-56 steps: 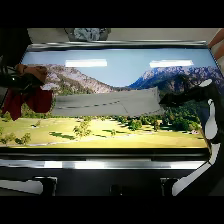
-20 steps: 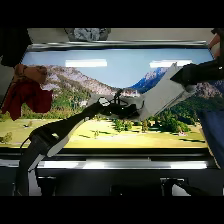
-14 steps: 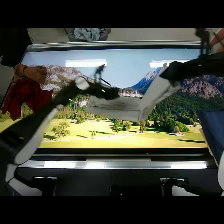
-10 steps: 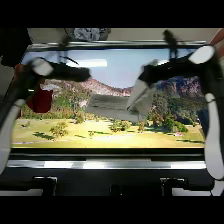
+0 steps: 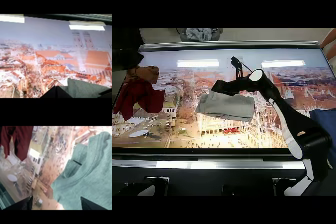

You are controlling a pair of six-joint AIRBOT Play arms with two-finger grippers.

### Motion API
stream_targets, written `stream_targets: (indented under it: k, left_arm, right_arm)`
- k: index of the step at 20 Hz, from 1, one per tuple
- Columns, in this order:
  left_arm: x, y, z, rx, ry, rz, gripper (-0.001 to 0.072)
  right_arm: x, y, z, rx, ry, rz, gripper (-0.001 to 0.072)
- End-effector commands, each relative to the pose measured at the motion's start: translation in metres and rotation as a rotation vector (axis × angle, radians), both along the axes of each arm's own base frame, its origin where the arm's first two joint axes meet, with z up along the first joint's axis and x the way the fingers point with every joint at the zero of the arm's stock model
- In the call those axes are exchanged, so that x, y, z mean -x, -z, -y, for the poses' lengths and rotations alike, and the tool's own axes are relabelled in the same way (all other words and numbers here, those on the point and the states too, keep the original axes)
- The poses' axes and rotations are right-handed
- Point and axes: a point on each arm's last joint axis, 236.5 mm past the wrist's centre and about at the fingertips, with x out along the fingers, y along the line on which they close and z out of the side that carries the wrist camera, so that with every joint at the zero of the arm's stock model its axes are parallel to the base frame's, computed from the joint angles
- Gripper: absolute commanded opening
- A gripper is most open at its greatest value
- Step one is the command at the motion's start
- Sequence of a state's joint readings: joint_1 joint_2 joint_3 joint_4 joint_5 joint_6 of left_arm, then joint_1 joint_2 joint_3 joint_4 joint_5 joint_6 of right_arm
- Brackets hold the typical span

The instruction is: Fold the shirts.

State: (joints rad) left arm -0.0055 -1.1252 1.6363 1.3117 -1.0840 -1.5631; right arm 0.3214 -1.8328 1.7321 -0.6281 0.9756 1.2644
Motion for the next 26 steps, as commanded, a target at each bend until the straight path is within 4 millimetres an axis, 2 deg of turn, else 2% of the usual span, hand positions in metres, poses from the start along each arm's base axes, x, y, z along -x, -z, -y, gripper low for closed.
stream_targets:
  k: [1,3,4,5,6,7,8,9,11,13,15,16,17,18,19,20,21,22,24,26]
  left_arm:
    - [0.01,0.014,-0.008,-0.021,-0.009,-0.031,0.0035]
    - [0.007,0.03,-0.008,-0.022,-0.011,-0.055,0.0035]
    - [0.007,0.038,-0.008,-0.022,-0.012,-0.071,0.0035]
    - [0.007,0.046,-0.008,-0.022,-0.011,-0.088,0.0035]
    - [0.008,0.052,-0.008,-0.021,-0.011,-0.101,0.0035]
    - [0.008,0.056,-0.008,-0.021,-0.011,-0.111,0.0035]
    - [0.007,0.058,-0.008,-0.021,-0.012,-0.113,0.0036]
    - [0.006,0.059,-0.009,-0.02,-0.014,-0.109,0.0035]
    - [0.005,0.058,-0.009,-0.017,-0.016,-0.102,0.0035]
    - [0.005,0.058,-0.008,-0.016,-0.016,-0.102,0.0036]
    - [0.005,0.058,-0.008,-0.014,-0.016,-0.102,0.0036]
    - [0.005,0.058,-0.008,-0.012,-0.017,-0.103,0.0035]
    - [0.005,0.058,-0.008,-0.007,-0.02,-0.104,0.0036]
    - [0.005,0.058,-0.008,-0.006,-0.021,-0.104,0.0036]
    - [0.005,0.058,-0.008,-0.006,-0.021,-0.104,0.0035]
    - [0.005,0.058,-0.008,-0.006,-0.021,-0.104,0.0036]
    - [0.005,0.058,-0.008,-0.006,-0.021,-0.103,0.0035]
    - [0.005,0.058,-0.008,-0.007,-0.021,-0.104,0.0036]
    - [0.005,0.058,-0.008,-0.007,-0.021,-0.104,0.0035]
    - [0.005,0.058,-0.008,-0.009,-0.019,-0.103,0.0036]
  right_arm:
    - [-0.007,-0.001,0.052,0.136,-0.021,0.071,0.0701]
    - [-0.01,0.006,0.152,0.362,0.05,0.034,0.0701]
    - [-0.003,0.014,0.205,0.474,0.087,-0.022,0.0701]
    - [0.013,0.026,0.255,0.57,0.116,-0.125,0.0699]
    - [0.034,0.041,0.297,0.644,0.132,-0.241,0.0694]
    - [0.054,0.058,0.316,0.65,0.131,-0.337,0.0694]
    - [0.066,0.075,0.314,0.602,0.128,-0.396,0.0694]
    - [0.07,0.092,0.3,0.533,0.126,-0.414,0.0694]
    - [0.058,0.117,0.261,0.366,0.184,-0.399,0.0694]
    - [0.04,0.13,0.22,0.206,0.221,-0.367,0.0694]
    - [0.03,0.139,0.193,0.134,0.231,-0.374,0.0689]
    - [0.027,0.142,0.184,0.104,0.241,-0.382,0.0663]
    - [0.023,0.141,0.175,0.065,0.245,-0.382,0.0559]
    - [0.019,0.133,0.166,0.02,0.232,-0.358,0.0153]
    - [0.011,0.116,0.163,-0.03,0.222,-0.313,0.0039]
    - [0.004,0.088,0.159,-0.068,0.15,-0.195,0.0042]
    - [-0.002,0.058,0.166,-0.072,0.1,-0.101,0.0042]
    - [-0.008,0.031,0.182,-0.051,0.083,-0.035,0.0042]
    - [-0.017,-0.011,0.245,0.075,0.144,0.022,0.0041]
    - [-0.011,-0.04,0.326,0.229,0.264,0.022,0.0041]
